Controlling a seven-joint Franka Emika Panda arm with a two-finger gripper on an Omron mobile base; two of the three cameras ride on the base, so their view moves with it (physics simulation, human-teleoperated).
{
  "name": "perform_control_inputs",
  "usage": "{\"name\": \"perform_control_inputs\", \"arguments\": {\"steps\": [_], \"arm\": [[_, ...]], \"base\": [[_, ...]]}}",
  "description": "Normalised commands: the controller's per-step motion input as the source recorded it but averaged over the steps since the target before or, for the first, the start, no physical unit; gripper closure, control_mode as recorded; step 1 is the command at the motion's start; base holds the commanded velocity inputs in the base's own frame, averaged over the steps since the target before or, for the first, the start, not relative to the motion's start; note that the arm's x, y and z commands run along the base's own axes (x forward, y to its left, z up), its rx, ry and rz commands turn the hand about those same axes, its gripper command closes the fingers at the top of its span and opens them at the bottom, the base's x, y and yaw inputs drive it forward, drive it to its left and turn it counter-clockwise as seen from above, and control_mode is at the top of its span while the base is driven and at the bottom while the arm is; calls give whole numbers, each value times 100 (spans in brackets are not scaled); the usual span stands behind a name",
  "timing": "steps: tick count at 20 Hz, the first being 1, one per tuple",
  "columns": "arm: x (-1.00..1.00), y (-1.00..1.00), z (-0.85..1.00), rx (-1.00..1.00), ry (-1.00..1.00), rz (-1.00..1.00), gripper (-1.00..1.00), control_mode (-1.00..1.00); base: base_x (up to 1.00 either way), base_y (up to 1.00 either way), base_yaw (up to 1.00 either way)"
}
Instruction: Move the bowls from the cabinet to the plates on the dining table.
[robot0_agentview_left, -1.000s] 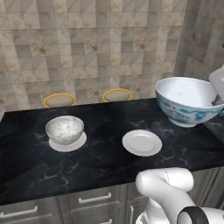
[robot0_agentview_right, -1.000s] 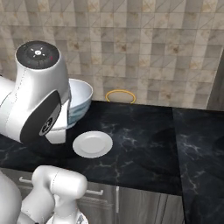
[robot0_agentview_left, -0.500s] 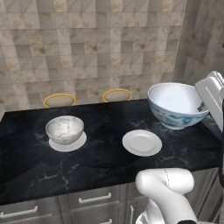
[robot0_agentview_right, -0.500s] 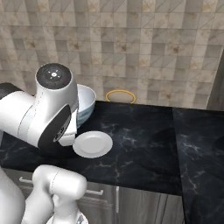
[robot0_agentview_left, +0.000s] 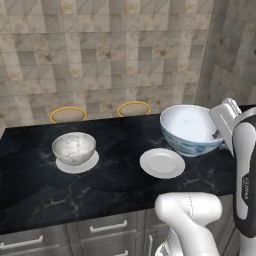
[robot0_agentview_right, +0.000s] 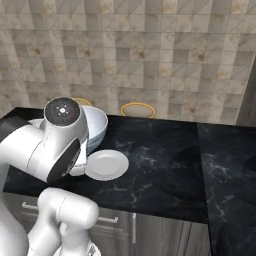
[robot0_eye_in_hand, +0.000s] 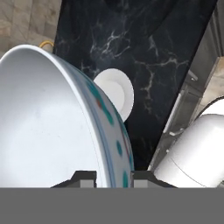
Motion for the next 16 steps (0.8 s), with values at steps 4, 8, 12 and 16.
{"name": "perform_control_inputs", "arguments": {"steps": [4,8,12,16], "arm": [[28,0,-28,0,0,0,100,-100],[36,0,-29,0,0,0,100,-100],[33,0,-24,0,0,0,100,-100],[28,0,-33,0,1,0,100,-100]], "base": [[0,0,0],[0,0,0],[0,0,0],[0,0,0]]}}
